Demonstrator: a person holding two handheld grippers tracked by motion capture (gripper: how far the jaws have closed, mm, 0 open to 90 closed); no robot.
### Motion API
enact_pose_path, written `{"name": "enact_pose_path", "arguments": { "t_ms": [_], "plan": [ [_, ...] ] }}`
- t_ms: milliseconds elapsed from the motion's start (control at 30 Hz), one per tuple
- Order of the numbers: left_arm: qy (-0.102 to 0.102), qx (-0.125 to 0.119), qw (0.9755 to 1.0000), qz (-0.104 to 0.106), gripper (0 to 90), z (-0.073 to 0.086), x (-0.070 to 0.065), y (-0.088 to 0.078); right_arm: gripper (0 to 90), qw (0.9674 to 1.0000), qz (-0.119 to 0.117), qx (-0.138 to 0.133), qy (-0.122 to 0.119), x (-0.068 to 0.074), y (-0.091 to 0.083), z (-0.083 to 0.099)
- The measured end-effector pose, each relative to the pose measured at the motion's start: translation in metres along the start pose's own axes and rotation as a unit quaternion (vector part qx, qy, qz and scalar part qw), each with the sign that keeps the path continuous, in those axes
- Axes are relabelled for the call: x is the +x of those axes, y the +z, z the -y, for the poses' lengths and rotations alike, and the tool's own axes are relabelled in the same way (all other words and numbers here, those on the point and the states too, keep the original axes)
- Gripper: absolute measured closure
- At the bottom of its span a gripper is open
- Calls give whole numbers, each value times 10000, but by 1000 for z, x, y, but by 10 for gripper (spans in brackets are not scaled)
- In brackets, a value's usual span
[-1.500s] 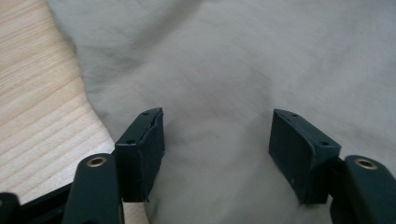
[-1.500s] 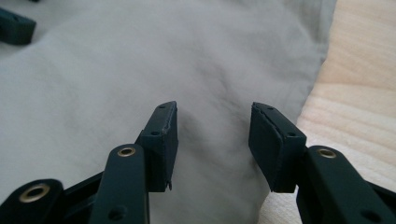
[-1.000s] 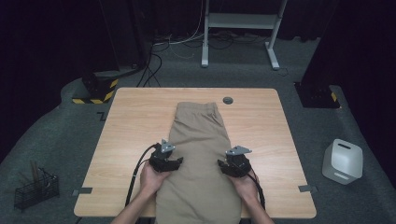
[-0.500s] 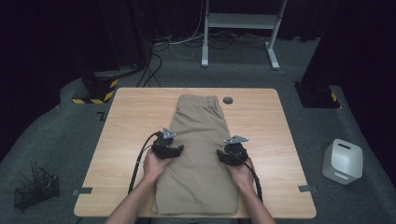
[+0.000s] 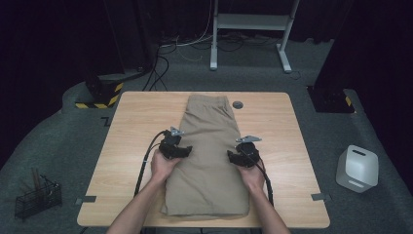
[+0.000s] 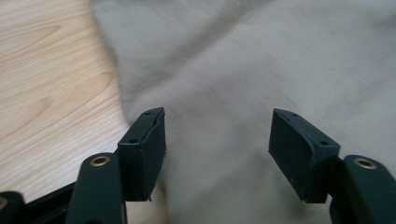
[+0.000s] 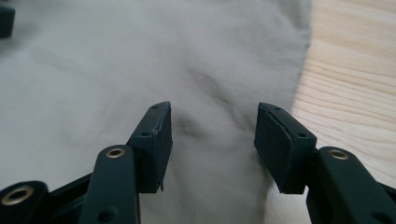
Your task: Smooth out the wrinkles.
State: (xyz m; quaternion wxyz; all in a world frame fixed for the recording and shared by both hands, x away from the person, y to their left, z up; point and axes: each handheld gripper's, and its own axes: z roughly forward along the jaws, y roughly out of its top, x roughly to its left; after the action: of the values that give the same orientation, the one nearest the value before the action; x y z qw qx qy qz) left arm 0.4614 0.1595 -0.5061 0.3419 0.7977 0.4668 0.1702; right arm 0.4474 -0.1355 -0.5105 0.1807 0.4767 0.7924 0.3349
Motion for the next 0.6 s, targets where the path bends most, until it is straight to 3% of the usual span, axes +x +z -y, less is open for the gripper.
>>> {"name": "enact_pose_path", "arguments": {
  "t_ms": [67,167,267,467,600],
  "plan": [
    [-116,-75,9999,74,350,5,3,-13,461,9998,-72,-146,120,-2,-12,3],
    [-349,-81,9991,206,330,15,9,-27,451,9997,-35,-147,195,-7,-26,9],
    [-335,-17,9993,191,316,22,11,-36,446,9997,35,-107,206,-11,-33,15],
    [-413,134,9988,218,300,32,8,-34,444,9994,28,20,346,-12,-30,23],
    [-308,253,9991,167,299,34,2,-27,448,9994,12,87,347,-7,-23,23]
  ]
}}
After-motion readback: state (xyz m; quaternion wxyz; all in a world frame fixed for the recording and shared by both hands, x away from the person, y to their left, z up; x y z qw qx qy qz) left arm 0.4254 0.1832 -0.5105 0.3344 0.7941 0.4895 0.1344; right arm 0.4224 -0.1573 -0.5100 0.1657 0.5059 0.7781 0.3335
